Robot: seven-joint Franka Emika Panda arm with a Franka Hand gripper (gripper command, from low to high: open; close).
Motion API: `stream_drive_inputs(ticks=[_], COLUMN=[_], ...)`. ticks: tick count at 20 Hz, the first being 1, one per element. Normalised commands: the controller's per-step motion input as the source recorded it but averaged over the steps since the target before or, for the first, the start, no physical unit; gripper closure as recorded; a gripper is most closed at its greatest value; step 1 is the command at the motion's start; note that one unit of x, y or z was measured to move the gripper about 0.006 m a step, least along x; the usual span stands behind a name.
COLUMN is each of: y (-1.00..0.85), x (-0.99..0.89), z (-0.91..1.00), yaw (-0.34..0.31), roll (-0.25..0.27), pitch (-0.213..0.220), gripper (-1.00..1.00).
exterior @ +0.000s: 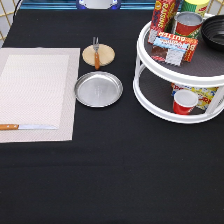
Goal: Arrange plate and fork
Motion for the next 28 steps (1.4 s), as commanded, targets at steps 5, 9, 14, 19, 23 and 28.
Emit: stream_drive_inputs(ticks=[5,9,14,19,23,28], y=[-0.03,-0.27,-0.37,-0.31,-0.20,-0.19], x=[0.28,0.73,0.74,0.74,0.77,0.76], z=[0.02,0.08,0.07,0.01,0.00,-0.05], yaw=[-0.001,-0.030,-0.036,-0.046,-0.005,0.012], roll=[0.011,0.089,0.118,0.089,0.091,0.080], pitch=[0.038,0.133,0.102,0.042,0.048,0.035], gripper=[-1.00,-1.00,-1.00,-1.00,-1.00,-1.00])
